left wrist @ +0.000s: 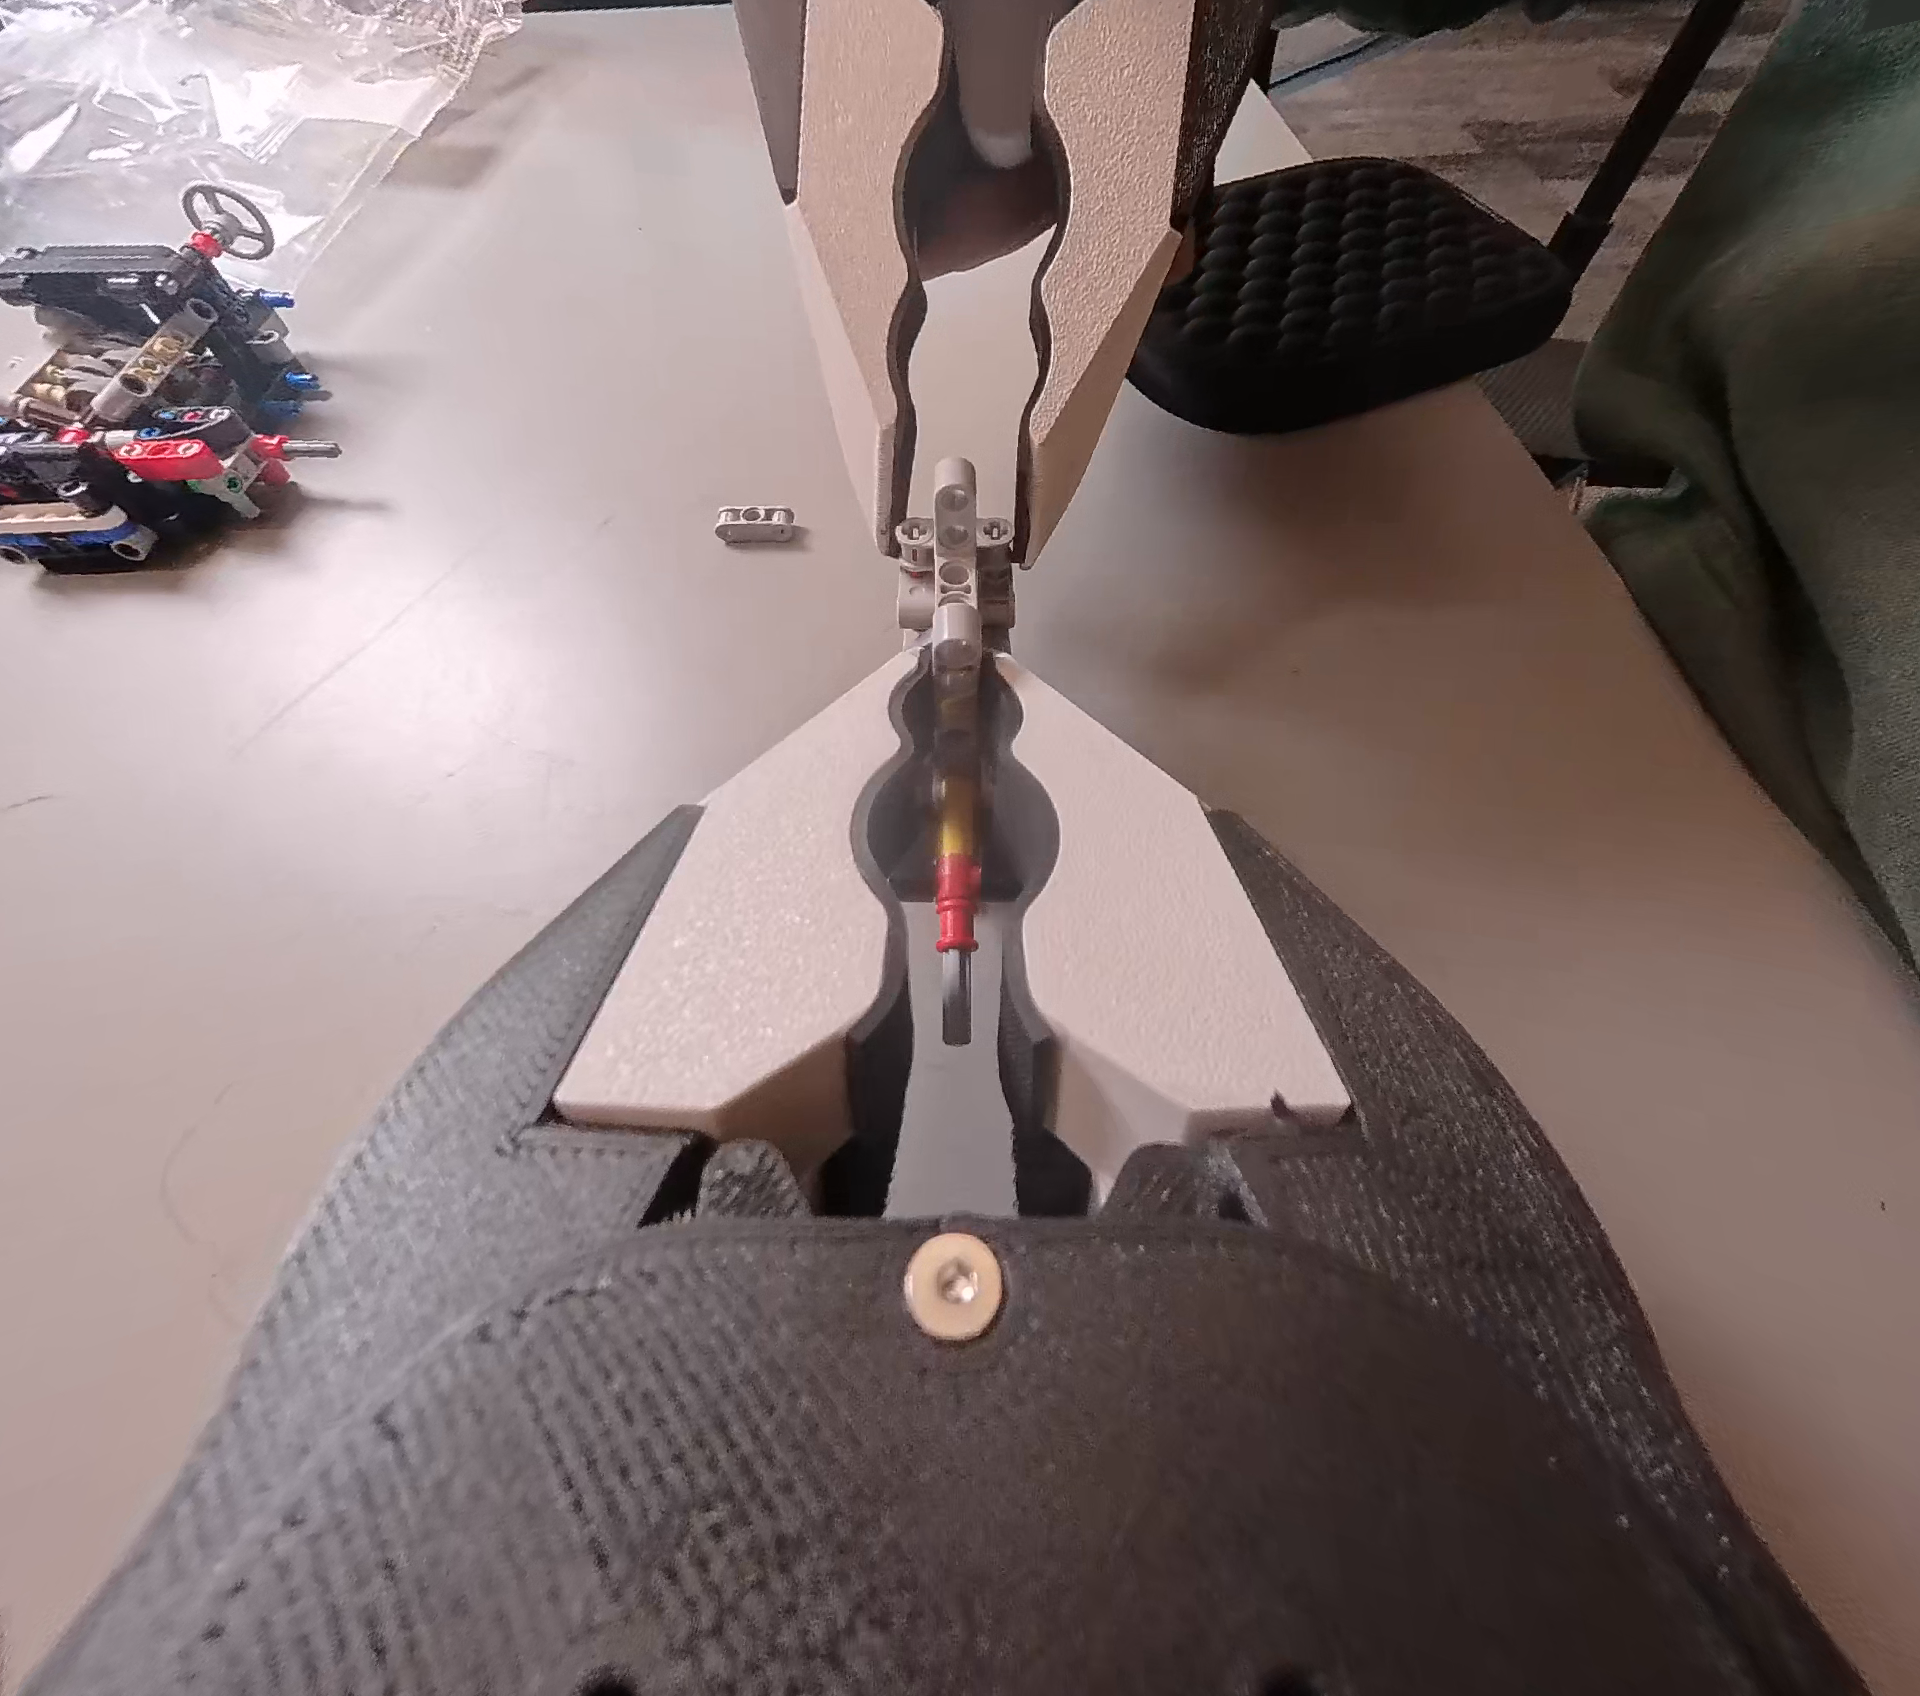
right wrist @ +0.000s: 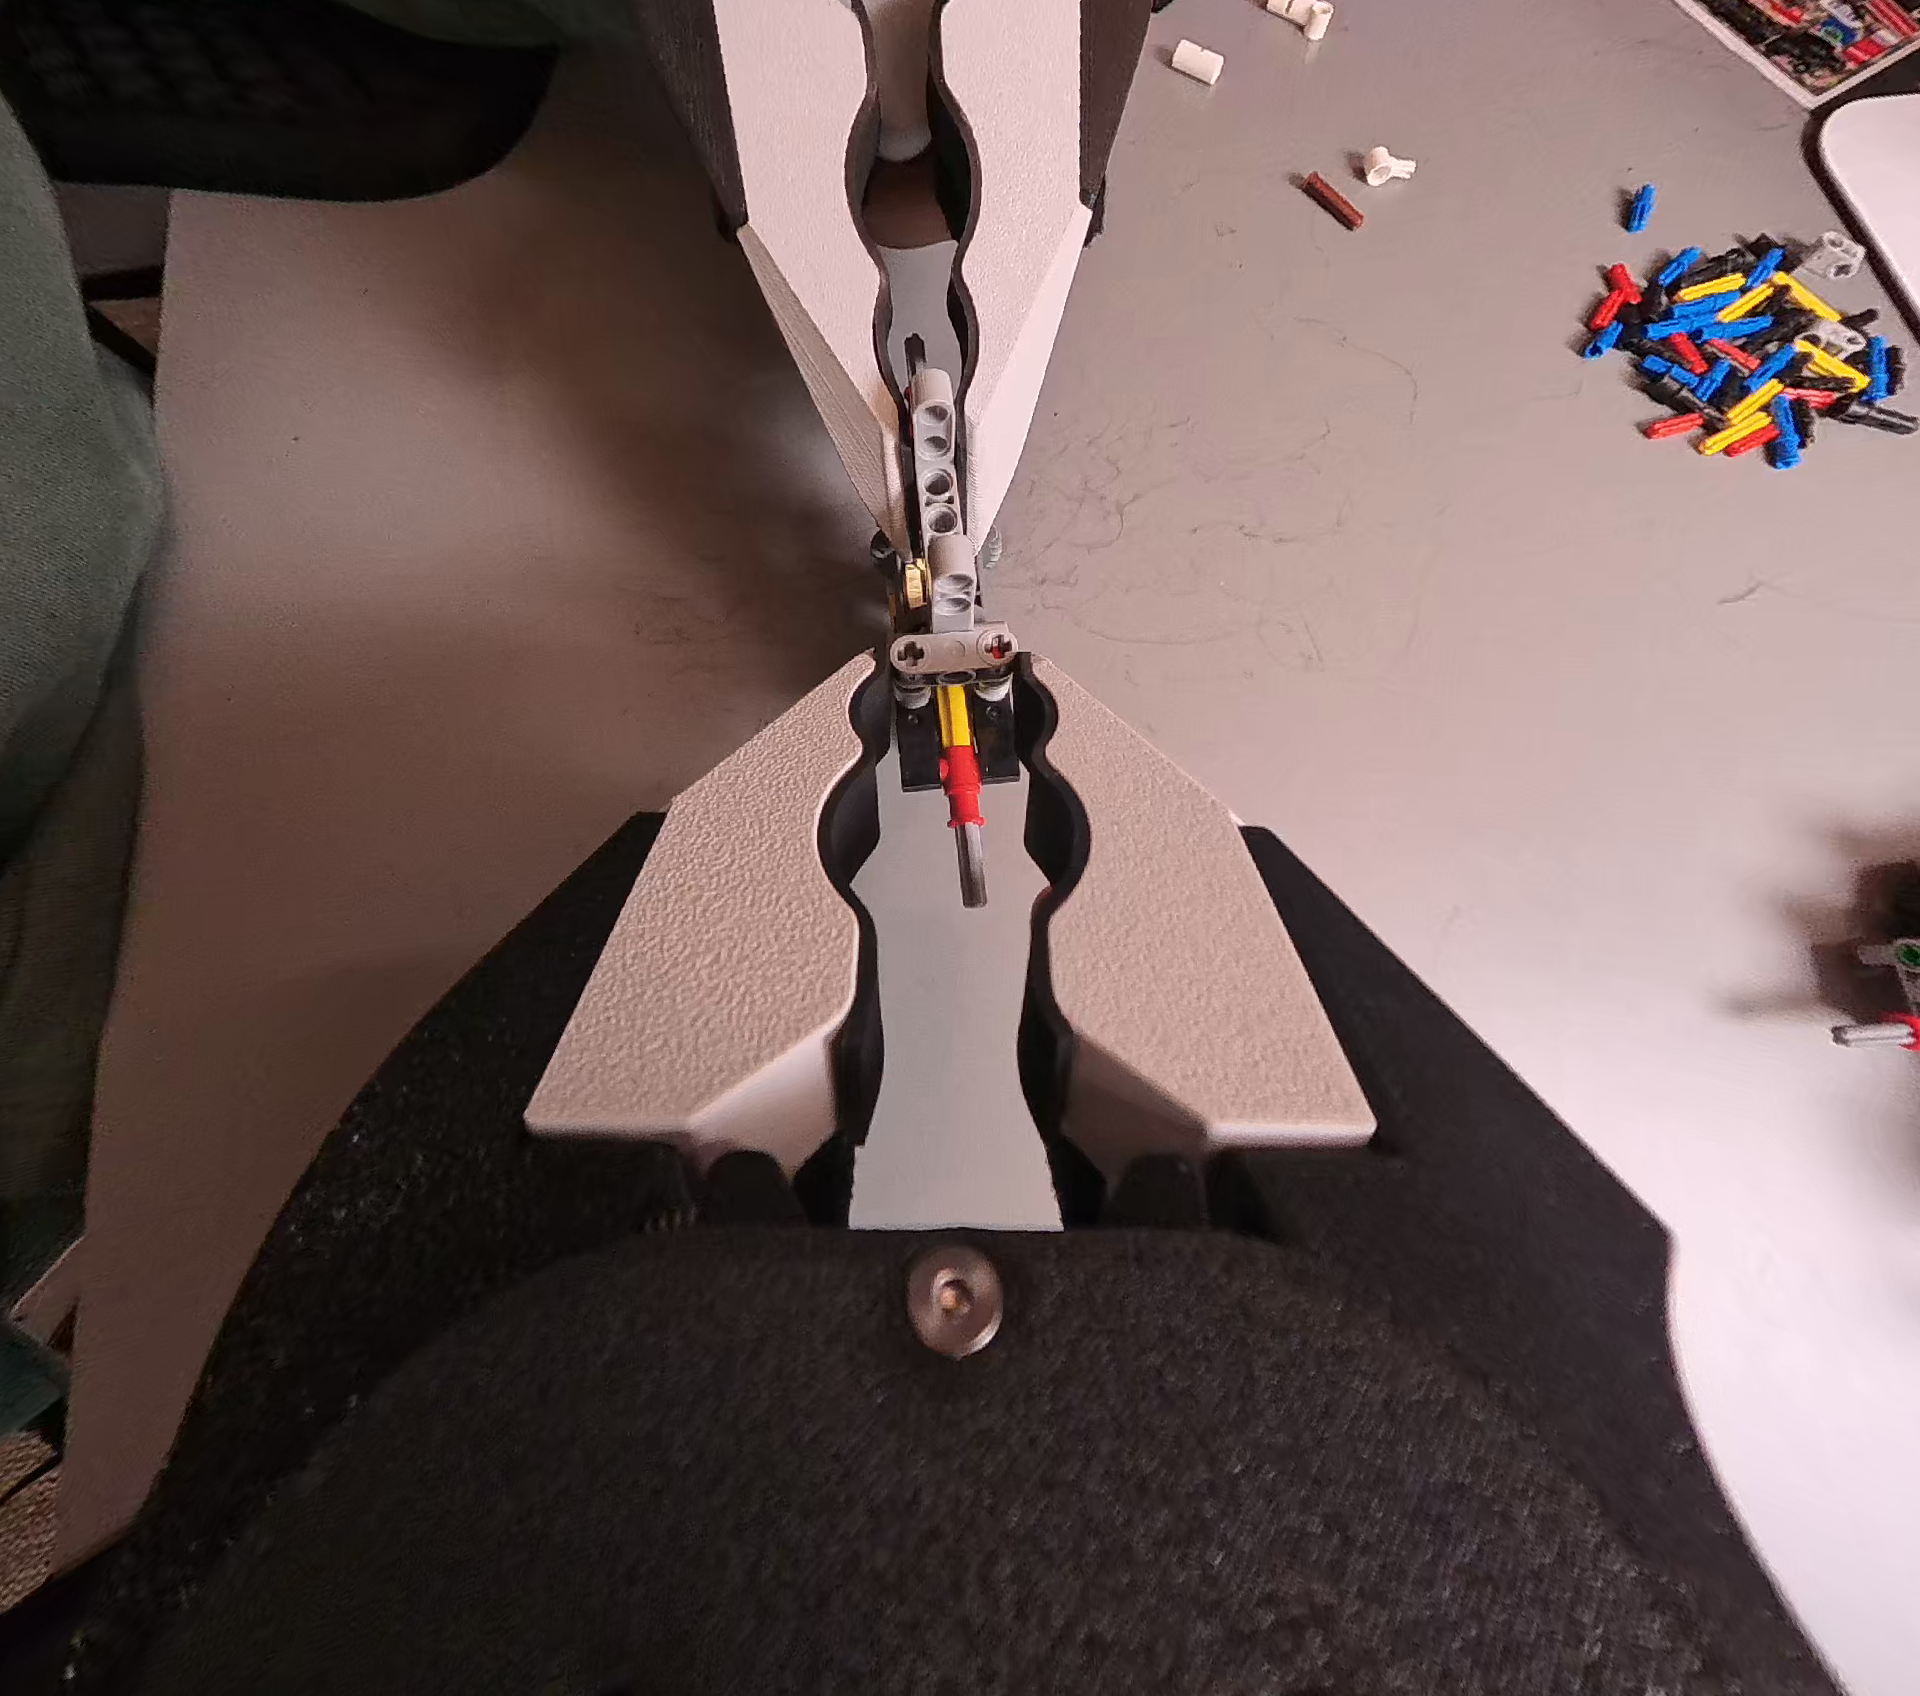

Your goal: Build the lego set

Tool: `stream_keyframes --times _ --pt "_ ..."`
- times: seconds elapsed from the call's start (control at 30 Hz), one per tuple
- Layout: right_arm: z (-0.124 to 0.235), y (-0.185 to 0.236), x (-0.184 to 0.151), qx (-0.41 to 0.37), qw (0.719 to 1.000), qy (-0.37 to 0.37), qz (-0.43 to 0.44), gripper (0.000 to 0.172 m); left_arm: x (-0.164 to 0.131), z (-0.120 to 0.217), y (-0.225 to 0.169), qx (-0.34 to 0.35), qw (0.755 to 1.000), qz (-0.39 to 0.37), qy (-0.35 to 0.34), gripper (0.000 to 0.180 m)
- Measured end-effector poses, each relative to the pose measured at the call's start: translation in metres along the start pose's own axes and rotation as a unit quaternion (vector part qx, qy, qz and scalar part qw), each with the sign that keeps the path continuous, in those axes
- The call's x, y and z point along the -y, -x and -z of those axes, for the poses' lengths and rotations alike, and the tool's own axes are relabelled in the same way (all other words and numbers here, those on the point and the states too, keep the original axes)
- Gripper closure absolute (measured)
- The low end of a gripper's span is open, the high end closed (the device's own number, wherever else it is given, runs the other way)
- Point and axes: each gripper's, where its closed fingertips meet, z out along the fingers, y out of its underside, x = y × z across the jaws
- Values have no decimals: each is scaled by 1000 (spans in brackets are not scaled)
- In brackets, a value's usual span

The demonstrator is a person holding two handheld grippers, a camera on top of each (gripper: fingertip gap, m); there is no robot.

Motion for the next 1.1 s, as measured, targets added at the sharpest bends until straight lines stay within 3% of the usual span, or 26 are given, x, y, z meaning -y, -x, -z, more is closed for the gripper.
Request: stream_keyframes --times 0.23,0.33,0.7,1.1 --pt "-2 -1 1 -7 1000 3 -12 151 -1 0 1 5 1000 -5 -1 172" --pt "-4 -1 3 -6 1000 5 -10 151 -5 -2 1 3 1000 -1 14 158" --pt "-4 0 6 5 1000 -8 -18 145 -4 -4 2 8 1000 -10 4 167" --pt "-6 -1 6 6 1000 -12 -27 151 -4 -3 2 5 1000 -14 1 172"
